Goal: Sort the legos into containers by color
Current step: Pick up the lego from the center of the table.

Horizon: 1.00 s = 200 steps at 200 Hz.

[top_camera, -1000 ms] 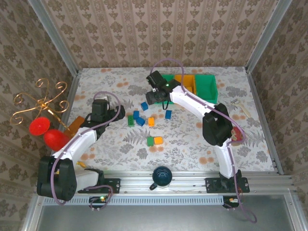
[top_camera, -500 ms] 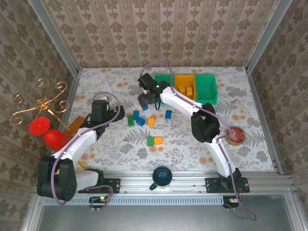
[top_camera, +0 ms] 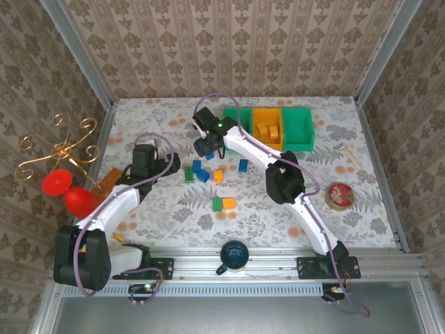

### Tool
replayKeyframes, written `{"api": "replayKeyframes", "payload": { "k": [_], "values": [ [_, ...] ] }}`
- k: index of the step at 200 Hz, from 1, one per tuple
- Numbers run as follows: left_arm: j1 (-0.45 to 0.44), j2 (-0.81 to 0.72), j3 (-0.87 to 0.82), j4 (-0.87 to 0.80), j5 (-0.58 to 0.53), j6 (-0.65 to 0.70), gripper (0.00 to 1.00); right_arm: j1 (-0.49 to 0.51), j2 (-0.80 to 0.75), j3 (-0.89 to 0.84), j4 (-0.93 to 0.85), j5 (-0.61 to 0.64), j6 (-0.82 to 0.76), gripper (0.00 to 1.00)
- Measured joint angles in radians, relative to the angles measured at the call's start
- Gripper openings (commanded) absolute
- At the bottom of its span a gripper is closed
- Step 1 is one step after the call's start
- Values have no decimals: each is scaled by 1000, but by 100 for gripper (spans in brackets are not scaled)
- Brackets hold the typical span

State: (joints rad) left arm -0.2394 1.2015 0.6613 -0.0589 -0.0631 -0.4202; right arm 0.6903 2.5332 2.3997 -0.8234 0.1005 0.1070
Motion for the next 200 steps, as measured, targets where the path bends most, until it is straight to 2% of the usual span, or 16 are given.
{"api": "replayKeyframes", "payload": {
  "k": [47,127,148,170,200],
  "values": [
    [0,0,0,0,0,0,100,3,44,36,-34,-5,-11,61],
    [5,0,0,0,0,0,100,1,108,93,-57,-5,-27,47],
    [6,0,0,0,0,0,100,0,112,110,-60,-5,-27,39],
    [6,0,0,0,0,0,100,-2,114,121,-67,-5,-31,27],
    [6,0,0,0,0,0,100,-3,114,125,-78,-5,-33,19]
  ]
}}
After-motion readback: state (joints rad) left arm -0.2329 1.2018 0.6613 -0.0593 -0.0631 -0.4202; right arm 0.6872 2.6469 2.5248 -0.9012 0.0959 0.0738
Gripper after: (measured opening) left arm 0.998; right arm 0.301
